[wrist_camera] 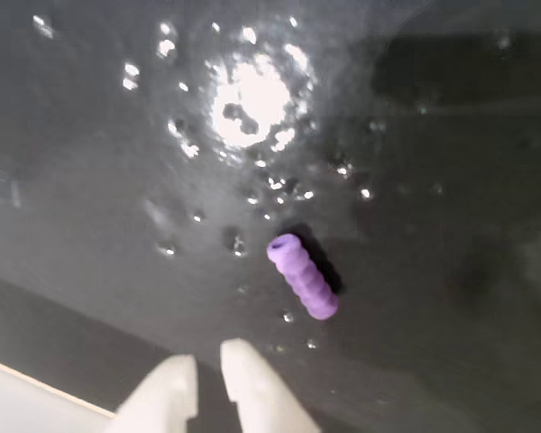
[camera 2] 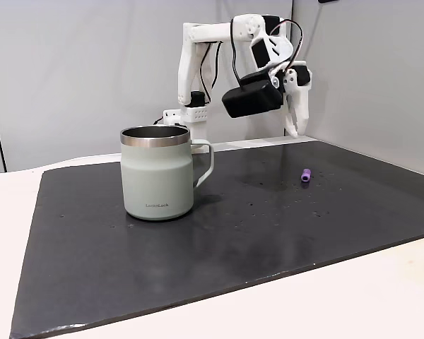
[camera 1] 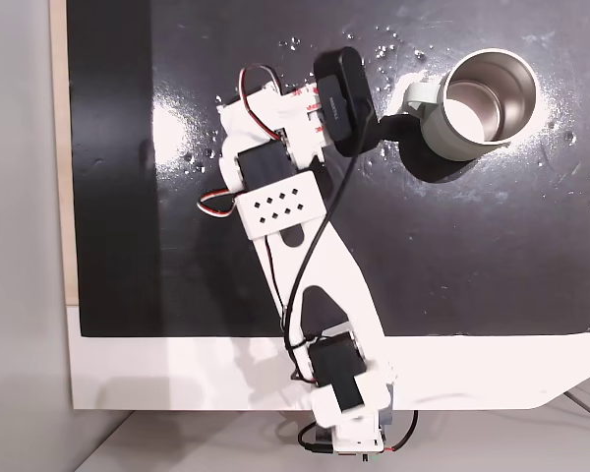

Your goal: Grasp a pengrip and put it in the cup.

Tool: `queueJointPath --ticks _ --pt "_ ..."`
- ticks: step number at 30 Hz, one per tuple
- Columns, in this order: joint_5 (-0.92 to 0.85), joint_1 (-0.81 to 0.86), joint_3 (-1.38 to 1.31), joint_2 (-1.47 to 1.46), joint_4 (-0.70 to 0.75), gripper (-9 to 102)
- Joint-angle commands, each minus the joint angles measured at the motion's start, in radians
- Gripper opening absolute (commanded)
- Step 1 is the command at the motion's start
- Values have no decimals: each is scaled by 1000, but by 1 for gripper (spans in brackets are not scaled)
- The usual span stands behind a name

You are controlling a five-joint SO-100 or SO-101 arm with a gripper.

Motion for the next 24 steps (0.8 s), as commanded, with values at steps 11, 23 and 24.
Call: queueJointPath --ticks 11,23,24 --pt "-3 -58 -365 -302 170 10" --pt "-29 -84 -592 -528 305 12" --pt "-35 -91 -598 -535 314 12"
